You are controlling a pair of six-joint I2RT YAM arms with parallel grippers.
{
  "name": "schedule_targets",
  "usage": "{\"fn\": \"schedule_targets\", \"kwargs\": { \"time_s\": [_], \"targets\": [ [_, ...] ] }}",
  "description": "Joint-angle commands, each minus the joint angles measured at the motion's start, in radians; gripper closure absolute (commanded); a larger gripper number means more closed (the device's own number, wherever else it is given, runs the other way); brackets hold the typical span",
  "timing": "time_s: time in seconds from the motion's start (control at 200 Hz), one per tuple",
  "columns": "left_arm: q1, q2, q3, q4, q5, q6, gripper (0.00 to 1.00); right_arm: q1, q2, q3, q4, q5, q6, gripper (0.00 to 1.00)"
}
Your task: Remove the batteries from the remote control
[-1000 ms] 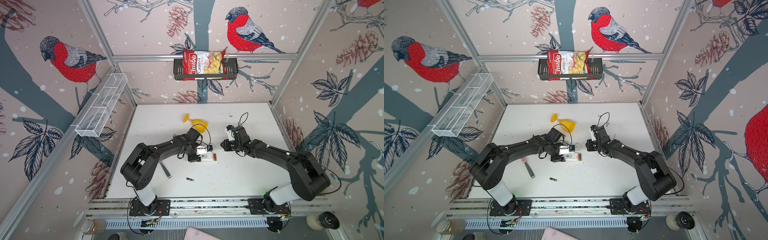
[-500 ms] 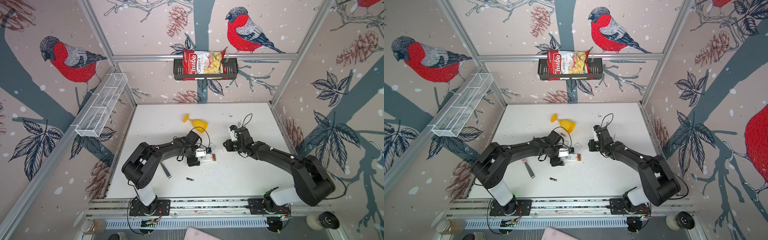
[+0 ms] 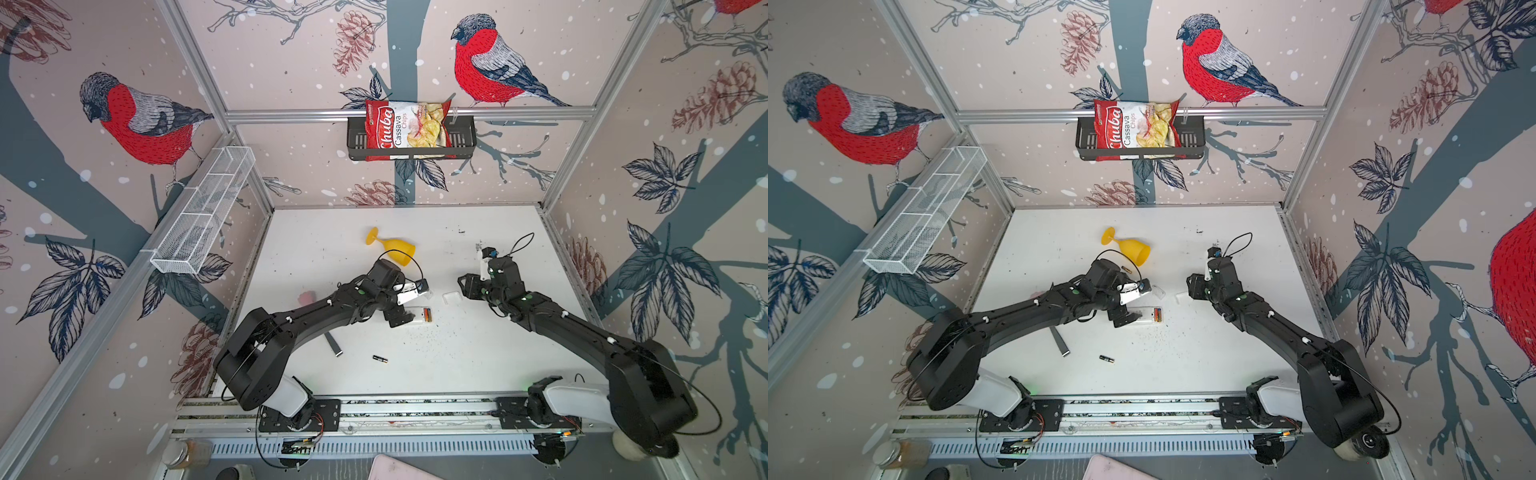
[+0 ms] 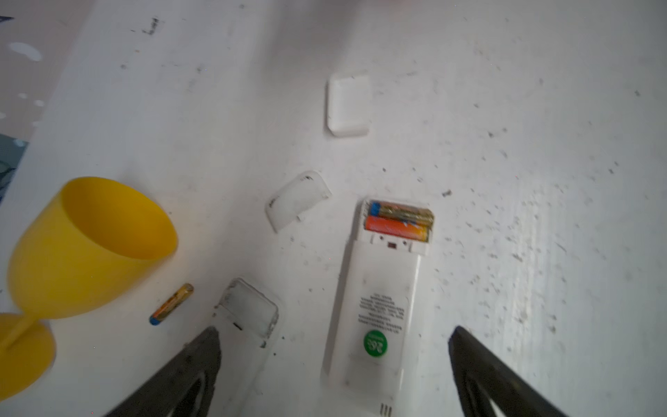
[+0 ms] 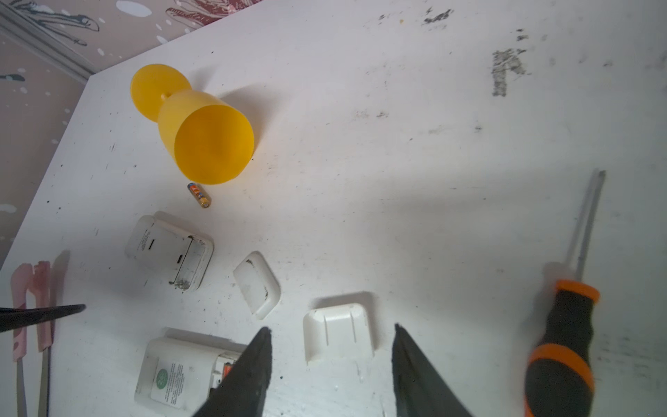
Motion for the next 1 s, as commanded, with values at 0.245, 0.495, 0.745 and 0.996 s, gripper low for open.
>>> {"fn": "schedule_targets", "kwargs": {
  "time_s": [0.245, 0.495, 0.745, 0.996],
  "targets": [
    [-0.029, 0.192, 0.174, 0.297, -0.445, -0.523, 0.02, -0.039, -0.077, -0.056, -0.096, 0.257, 0.081, 0.39],
    [-0.035, 0.202, 0.133, 0.480, -0.581, -0.696, 0.02, -0.130, -0.092, -0.162, -0.078, 0.257, 0.135, 0.42],
    [-0.034, 0.131, -0.018, 0.740, -0.560, -0.796, 0.02, -0.162, 0.014, -0.124, -0.075, 0.213, 0.123, 0.48],
    [-0.032, 0.144, 0.032, 0.660, -0.535, -0.900, 0.03, -0.161, 0.116, -0.031, -0.121, 0.206, 0.099, 0.55]
  ]
}}
